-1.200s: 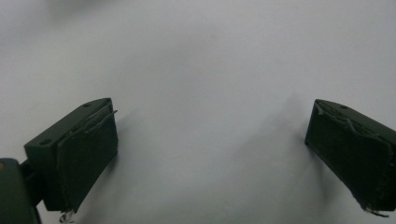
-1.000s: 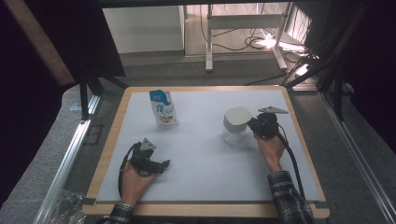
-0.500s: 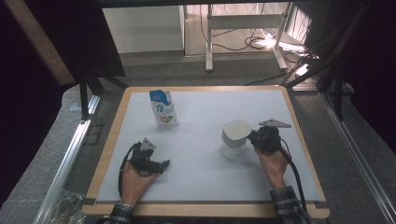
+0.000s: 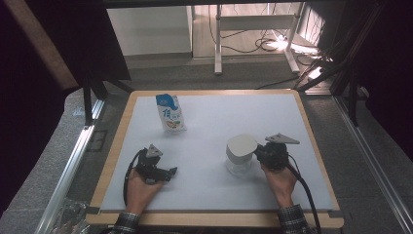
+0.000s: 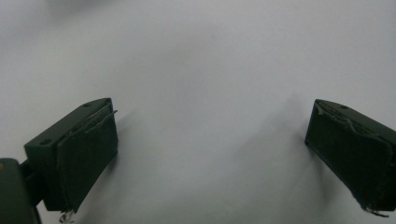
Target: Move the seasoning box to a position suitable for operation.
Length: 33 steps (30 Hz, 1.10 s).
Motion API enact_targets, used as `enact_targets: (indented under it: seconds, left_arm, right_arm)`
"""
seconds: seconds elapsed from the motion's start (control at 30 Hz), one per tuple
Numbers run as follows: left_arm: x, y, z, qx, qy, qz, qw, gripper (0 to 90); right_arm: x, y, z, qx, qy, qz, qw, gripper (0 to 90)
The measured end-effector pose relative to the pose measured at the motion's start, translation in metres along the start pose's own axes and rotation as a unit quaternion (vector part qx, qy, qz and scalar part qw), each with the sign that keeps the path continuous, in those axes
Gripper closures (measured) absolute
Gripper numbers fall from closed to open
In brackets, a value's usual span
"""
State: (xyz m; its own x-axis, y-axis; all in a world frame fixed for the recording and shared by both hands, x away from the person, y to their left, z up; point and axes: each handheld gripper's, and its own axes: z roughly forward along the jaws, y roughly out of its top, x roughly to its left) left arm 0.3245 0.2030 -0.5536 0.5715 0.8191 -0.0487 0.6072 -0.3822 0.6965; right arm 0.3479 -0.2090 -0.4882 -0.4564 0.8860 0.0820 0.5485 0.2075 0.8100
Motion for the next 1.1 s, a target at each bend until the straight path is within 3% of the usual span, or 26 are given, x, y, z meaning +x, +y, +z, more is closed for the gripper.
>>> enact_targets:
  seconds: [0.2,0.47,0.57,1.03,1.1]
  left_arm:
    - [0.0,0.0,0.0,-0.001,0.0,0.0,1.0,2.5]
    - [0.0,0.0,0.0,0.0,0.0,0.0,1.0,2.4]
    - [0.0,0.0,0.0,0.0,0.0,0.0,1.0,2.4]
    - [0.0,0.0,0.0,0.0,0.0,0.001,1.0,2.5]
    - [0.0,0.0,0.0,0.0,0.0,0.001,1.0,2.4]
  right_arm:
    - [0.002,-0.006,0.003,0.006,-0.007,-0.01,0.9999,78.1]
    - [-0.004,-0.016,0.001,-0.004,0.008,-0.001,1.0,76.7]
    - [-0.007,-0.015,-0.002,-0.005,0.025,-0.002,0.9997,71.7]
    - [-0.013,-0.012,-0.018,0.028,0.054,-0.033,0.9976,54.0]
    - [-0.016,-0.01,-0.024,0.019,0.056,-0.033,0.9977,49.1]
